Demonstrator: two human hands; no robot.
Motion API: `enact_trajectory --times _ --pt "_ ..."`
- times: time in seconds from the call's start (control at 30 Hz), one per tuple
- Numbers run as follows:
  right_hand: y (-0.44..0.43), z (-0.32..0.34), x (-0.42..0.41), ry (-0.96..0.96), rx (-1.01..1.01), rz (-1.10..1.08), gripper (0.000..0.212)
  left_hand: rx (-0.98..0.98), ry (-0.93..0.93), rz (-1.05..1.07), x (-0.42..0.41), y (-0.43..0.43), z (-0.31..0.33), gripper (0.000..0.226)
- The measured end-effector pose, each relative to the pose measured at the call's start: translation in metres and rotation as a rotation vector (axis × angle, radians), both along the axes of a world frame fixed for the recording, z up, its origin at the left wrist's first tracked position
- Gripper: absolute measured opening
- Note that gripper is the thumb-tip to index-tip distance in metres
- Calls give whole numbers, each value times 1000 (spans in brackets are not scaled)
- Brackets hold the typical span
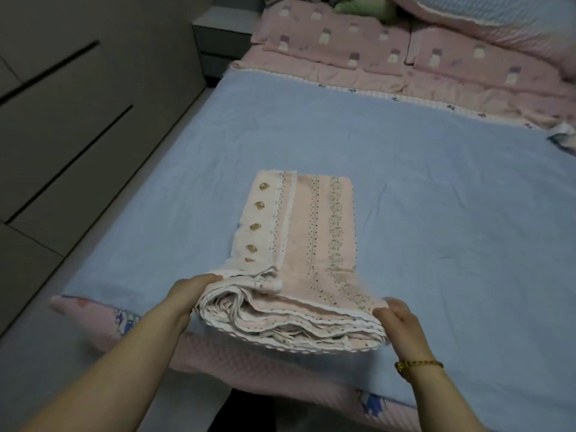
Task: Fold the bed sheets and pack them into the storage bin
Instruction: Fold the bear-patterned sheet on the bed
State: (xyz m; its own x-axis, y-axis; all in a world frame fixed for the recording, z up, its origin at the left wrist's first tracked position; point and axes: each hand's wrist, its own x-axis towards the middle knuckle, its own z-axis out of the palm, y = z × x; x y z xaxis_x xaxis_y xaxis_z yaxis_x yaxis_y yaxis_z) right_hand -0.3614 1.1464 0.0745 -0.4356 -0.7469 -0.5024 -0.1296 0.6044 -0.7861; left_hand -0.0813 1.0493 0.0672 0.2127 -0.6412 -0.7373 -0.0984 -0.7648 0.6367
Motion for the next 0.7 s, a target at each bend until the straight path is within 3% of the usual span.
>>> enact_trajectory --times 0.07,0.13,0.23,0.43,0.5,0.6,0.7 --pt "-30 3 -7 7 -50 -16 36 6 -16 -42 -6 -27 -1 22" --pt "-69 -2 -14 -61 -17 -48 27 30 -14 -78 -11 -61 -7 13" --pt "-120 -9 -24 -190 37 -159 19 43 13 -80 -20 -109 -12 20" --pt "-212 -33 -43 -13 101 -306 17 63 -22 -175 -44 -210 -43 20" --pt "-240 -47 -48 6 120 -339 26 40 -24 -188 -57 -242 -52 21" --pt "-278 -63 -51 -139 40 -484 24 -24 35 -96 -72 -282 -64 19" --pt "-304 -88 -54 -220 -5 -365 43 -62 152 -1 -74 -302 -89 47"
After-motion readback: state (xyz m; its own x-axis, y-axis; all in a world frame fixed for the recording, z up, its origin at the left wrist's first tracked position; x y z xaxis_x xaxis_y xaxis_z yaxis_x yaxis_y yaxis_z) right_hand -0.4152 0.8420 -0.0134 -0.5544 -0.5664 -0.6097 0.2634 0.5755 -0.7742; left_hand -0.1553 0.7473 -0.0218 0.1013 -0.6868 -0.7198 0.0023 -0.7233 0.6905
